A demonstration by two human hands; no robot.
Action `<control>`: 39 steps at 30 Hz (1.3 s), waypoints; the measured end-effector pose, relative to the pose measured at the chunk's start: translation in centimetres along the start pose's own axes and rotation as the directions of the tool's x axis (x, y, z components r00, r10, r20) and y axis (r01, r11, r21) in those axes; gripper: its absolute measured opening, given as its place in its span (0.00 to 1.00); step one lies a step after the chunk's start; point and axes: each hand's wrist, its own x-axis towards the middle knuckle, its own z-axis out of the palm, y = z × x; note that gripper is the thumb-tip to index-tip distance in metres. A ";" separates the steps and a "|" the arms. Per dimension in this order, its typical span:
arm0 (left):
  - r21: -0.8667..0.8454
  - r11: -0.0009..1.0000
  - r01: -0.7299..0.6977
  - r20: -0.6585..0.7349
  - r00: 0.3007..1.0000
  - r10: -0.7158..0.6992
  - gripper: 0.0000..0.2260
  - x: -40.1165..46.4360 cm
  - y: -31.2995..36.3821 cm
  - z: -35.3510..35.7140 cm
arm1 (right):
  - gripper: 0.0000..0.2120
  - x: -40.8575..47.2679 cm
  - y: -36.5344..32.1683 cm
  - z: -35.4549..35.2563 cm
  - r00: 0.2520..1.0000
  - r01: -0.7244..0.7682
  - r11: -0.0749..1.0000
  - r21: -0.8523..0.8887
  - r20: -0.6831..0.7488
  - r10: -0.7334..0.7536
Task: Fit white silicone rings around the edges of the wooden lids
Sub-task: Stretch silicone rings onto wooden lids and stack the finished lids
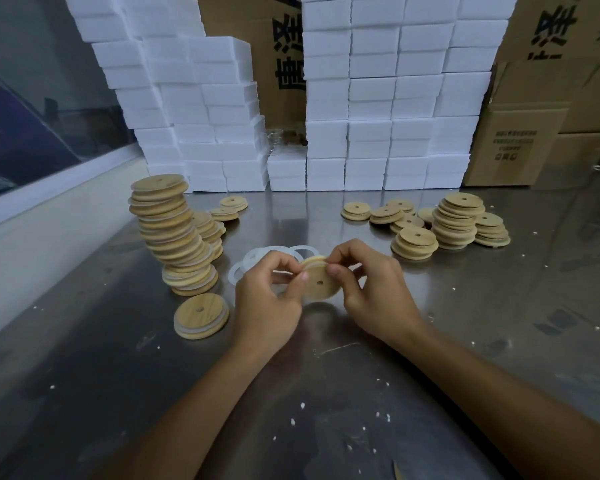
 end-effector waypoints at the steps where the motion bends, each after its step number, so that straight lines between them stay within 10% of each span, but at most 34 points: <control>1: 0.032 0.998 -0.045 -0.002 0.999 0.045 0.12 0.0 0.0 -0.1 | 0.03 -0.1 -0.1 0.0 0.999 0.049 0.998 -0.039 0.006 -0.049; 12: 0.100 0.971 -0.216 0.003 0.976 0.216 0.13 0.4 0.3 -0.8 | 0.01 -0.1 -0.5 0.2 0.960 0.268 0.942 -0.204 -0.031 -0.280; 28: -0.297 0.913 0.279 -0.043 0.952 -0.304 0.12 0.9 -0.7 -0.3 | 0.09 0.1 0.9 0.7 0.992 -0.128 0.953 0.274 0.039 0.122; 39: -0.083 0.996 0.040 0.003 0.999 -0.040 0.11 0.6 -0.2 -0.4 | 0.08 0.2 0.8 0.5 0.992 -0.120 0.967 0.225 -0.017 0.127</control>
